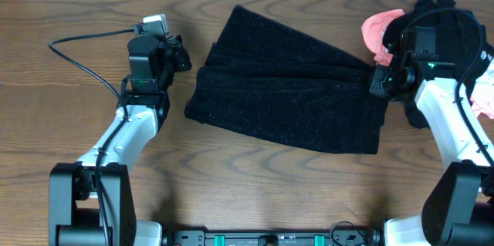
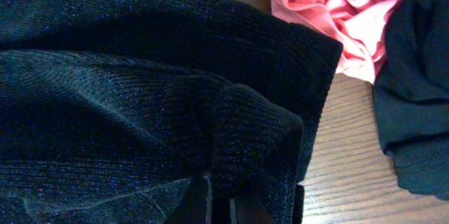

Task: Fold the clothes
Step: 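Release the folded edge and raise both grippers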

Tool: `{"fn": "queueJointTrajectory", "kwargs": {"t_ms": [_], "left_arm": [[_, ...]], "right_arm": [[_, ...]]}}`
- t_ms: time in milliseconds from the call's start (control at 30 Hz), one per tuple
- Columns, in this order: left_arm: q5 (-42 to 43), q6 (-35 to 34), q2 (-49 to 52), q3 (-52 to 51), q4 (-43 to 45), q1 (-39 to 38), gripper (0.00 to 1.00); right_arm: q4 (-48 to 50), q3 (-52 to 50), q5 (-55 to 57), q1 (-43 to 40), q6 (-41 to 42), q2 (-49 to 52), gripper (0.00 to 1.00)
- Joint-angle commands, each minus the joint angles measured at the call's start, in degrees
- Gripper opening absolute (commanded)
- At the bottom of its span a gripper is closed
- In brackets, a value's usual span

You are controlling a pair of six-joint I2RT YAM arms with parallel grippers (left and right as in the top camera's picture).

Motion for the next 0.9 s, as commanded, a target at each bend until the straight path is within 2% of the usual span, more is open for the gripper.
{"fn": "queueJointTrajectory", "kwargs": {"t_ms": [0,100,133,167,200,267,300,367,467,567,667,767,833,867], "left_arm": [[-1.07,-0.94,0.52,1.25,-2.19,0.17,0.16],[-1.09,-0.92,0.48,1.86,-6.78,0.24,0.17],[-1.09,-0.90,0.48,2.29,-8.59,0.24,0.17],[-1.09,-0.90,0.48,2.73,-10.01,0.24,0.17],[-1.07,-0.85,0.48,3.28,-11.43,0.24,0.17],[-1.07,-0.15,0.48,4.90,-15.08,0.24,0.17],[-1.05,0.61,0.48,5.79,-16.96,0.24,0.17],[-1.07,2.49,0.48,7.78,-21.03,0.24,0.17],[-1.11,5.16,0.48,11.50,-27.63,0.24,0.17],[-1.14,6.27,0.48,15.72,-34.29,0.24,0.17],[-1.11,6.25,0.48,19.37,-40.24,0.42,0.17],[-1.09,6.23,0.48,22.38,-46.34,0.83,0.17],[-1.09,6.23,0.48,23.67,-49.79,1.27,0.17],[-1.09,6.23,0.48,24.20,-51.67,1.60,0.17]], "right_arm": [[0.98,0.11,1.20,-0.55,-2.99,0.85,0.01],[1.70,0.13,1.29,-0.50,-5.16,0.85,0.01],[2.19,0.17,1.29,-0.55,-5.86,0.83,0.06],[2.56,0.31,1.29,-0.59,-6.45,0.83,0.21],[2.69,0.68,1.36,-0.61,-6.82,0.83,0.40],[2.69,1.70,1.31,-0.66,-7.30,0.83,0.68],[2.47,2.62,1.29,-0.70,-7.34,0.81,0.76],[1.57,4.72,1.01,-0.74,-7.39,0.81,0.82],[-0.74,8.70,-4.07,-0.59,-9.68,0.79,0.78],[-2.27,11.13,-11.28,0.70,-10.56,0.79,0.66],[-2.64,10.93,-15.54,3.56,-10.51,1.11,0.35],[-3.93,10.86,-15.17,7.80,-10.08,2.58,0.11],[-4.20,10.80,-14.03,10.75,-9.66,4.33,0.01],[-4.15,10.78,-12.98,12.00,-8.94,5.27,0.01]]}}
